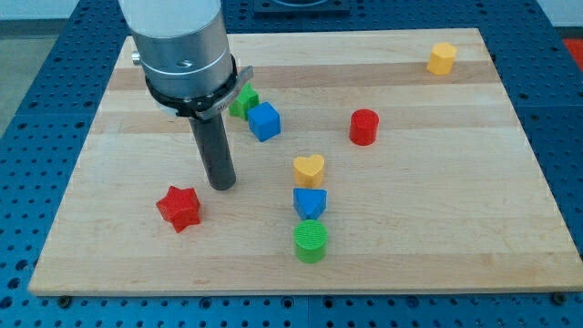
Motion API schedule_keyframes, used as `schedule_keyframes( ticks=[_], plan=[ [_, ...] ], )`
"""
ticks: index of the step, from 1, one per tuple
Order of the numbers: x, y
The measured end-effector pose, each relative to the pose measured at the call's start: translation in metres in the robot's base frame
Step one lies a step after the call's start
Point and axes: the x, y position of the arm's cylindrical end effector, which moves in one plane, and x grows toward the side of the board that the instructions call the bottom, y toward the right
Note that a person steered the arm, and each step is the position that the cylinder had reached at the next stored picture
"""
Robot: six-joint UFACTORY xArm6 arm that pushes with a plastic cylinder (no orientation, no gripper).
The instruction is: Slide the red star towards the bottom left
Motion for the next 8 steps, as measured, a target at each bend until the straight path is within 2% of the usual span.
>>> schedule_keyframes(
  ticks=[1, 8],
  plan=[
    [0.018, -0.007],
    [0.038, -0.070]
  ],
)
